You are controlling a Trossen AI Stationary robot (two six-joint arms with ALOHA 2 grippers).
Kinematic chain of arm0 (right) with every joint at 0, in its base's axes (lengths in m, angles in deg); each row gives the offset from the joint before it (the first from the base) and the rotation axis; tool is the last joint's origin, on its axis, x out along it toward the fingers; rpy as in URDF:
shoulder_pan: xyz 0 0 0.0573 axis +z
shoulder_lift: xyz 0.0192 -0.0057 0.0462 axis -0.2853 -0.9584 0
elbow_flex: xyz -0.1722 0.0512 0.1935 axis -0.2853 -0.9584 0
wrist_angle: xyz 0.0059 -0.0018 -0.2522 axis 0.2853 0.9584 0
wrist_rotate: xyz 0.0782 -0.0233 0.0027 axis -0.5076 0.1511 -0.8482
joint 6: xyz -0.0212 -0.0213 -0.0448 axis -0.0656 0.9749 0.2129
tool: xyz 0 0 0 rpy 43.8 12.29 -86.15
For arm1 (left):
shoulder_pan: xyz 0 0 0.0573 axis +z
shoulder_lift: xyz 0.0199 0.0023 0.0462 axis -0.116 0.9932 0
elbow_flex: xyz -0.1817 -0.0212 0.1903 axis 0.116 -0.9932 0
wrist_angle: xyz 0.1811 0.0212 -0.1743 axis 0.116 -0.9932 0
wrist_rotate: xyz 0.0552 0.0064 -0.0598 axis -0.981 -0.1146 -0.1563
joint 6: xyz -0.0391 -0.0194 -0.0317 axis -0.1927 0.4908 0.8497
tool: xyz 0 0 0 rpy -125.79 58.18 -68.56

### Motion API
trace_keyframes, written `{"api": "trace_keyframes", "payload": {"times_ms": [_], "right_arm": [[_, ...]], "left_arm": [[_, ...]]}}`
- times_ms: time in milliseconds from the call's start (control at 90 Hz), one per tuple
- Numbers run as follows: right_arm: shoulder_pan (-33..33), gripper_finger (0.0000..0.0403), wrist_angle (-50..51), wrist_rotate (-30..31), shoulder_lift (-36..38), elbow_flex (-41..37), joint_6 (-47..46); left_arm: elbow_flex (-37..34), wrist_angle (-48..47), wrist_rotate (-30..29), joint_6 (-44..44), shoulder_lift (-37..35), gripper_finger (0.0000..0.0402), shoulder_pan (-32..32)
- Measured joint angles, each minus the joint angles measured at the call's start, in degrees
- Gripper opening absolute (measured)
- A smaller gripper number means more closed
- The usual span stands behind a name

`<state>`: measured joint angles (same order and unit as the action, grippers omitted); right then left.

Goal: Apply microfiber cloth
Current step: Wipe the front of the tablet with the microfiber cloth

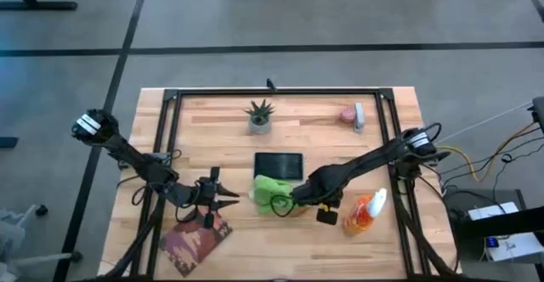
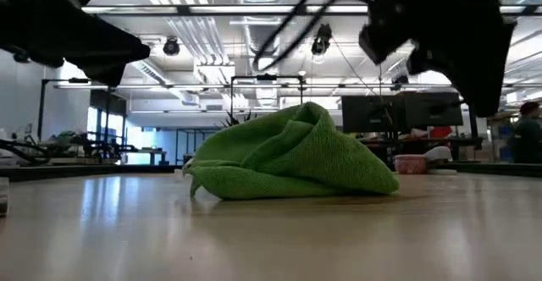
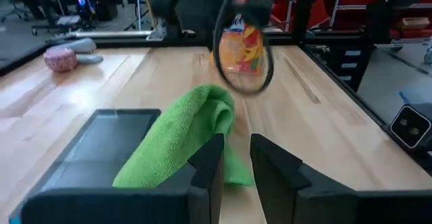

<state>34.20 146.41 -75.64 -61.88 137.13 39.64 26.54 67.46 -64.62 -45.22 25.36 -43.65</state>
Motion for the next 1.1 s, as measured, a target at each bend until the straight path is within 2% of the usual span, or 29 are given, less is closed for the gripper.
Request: {"api": "trace_keyframes", "payload": {"times_ms": [244, 444, 744, 900, 978, 1100], "right_arm": [[1.01, 0.0001, 0.48, -9.03, -2.67, -4.46, -0.38], [3.23, 0.0000, 1.45, -12.07, -2.25, -10.62, -4.02], [10.24, 0.0000, 1.18, -26.79, -2.12, -17.77, -7.22], [13.34, 0.0000, -4.16, -32.57, -2.04, -18.41, -6.85], [13.64, 0.0000, -6.16, -30.63, -2.04, -17.48, -6.18], [12.91, 0.0000, -6.29, -21.68, -1.42, -14.68, -5.41]], "left_arm": [[0.04, 0.24, 0.01, -5.43, -1.15, 0.0059, 0.18], [0.05, 0.21, 0.03, -5.74, -1.15, 0.0059, 0.37], [0.06, 0.27, 0.04, -4.11, -1.17, 0.0059, 0.37], [0.07, 1.40, 0.05, -4.09, -1.20, 0.0059, 0.37], [0.07, 1.98, 0.03, -4.09, -1.20, 0.0059, 0.37], [0.07, 2.30, 0.53, -4.09, -1.20, 0.0059, 0.42]]}}
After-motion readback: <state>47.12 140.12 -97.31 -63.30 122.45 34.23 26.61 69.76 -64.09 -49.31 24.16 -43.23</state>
